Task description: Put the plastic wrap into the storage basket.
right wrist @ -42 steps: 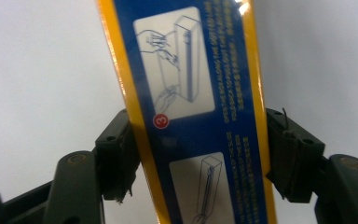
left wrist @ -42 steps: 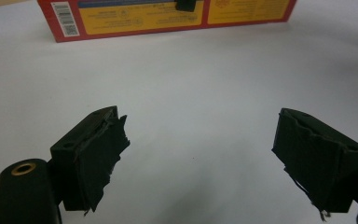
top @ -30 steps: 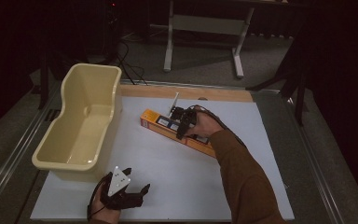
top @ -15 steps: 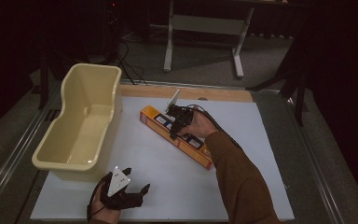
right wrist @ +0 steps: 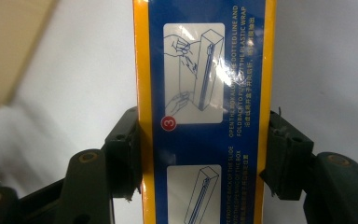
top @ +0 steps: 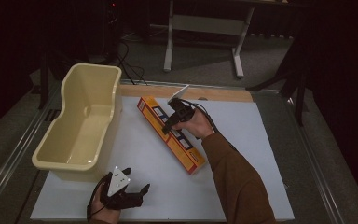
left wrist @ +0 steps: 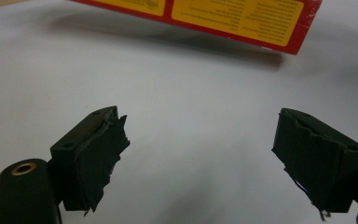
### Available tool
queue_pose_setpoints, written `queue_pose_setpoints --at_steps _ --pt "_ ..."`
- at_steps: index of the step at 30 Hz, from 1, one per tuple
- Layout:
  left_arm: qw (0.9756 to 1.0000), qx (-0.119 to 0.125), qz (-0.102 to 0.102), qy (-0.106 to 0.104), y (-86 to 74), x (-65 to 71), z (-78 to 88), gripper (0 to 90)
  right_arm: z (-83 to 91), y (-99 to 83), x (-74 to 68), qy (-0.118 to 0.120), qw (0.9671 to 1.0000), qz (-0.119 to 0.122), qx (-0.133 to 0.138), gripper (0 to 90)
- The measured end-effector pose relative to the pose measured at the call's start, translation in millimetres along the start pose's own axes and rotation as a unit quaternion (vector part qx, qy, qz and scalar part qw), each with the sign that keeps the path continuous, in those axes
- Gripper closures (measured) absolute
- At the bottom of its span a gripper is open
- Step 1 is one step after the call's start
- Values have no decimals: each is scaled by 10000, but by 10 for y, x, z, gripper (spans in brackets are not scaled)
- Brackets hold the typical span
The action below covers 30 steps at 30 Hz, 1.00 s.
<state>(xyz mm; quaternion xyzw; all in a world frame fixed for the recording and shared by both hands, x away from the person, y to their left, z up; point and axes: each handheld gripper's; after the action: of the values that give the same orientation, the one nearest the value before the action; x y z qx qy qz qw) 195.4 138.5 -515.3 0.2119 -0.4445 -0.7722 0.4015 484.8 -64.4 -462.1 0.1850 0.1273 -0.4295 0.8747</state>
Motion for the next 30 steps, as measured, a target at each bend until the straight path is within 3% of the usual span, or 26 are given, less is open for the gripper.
queue_pose_setpoints --at_steps 5,15,21,28,30 --pt "10000 10 0 8 1 -3 2 156 53 0 -2 324 9990 -237 218 397" --pt "10000 14 -20 17 3 -2 4 156 184 5 -89 1047 9904 -626 649 396" --pt "10000 20 -10 22 4 -3 5 156 266 14 -136 1396 9828 -837 874 397" --pt "10000 20 -12 22 4 1 1 156 325 21 -179 1845 9697 -1127 1136 397" --pt "10000 10 -20 22 4 1 1 156 333 28 -200 1924 9677 -1114 1187 397"
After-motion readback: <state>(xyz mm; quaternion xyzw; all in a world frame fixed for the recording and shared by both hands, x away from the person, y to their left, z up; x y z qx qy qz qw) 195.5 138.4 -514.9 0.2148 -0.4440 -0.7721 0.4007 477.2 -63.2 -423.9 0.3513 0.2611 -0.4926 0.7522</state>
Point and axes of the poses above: each handheld gripper's, and its own axes: z roughly backward along the jaws, y roughly out of its top, x roughly to its right, and after that the axes turned 1 degree about -y, right-handed
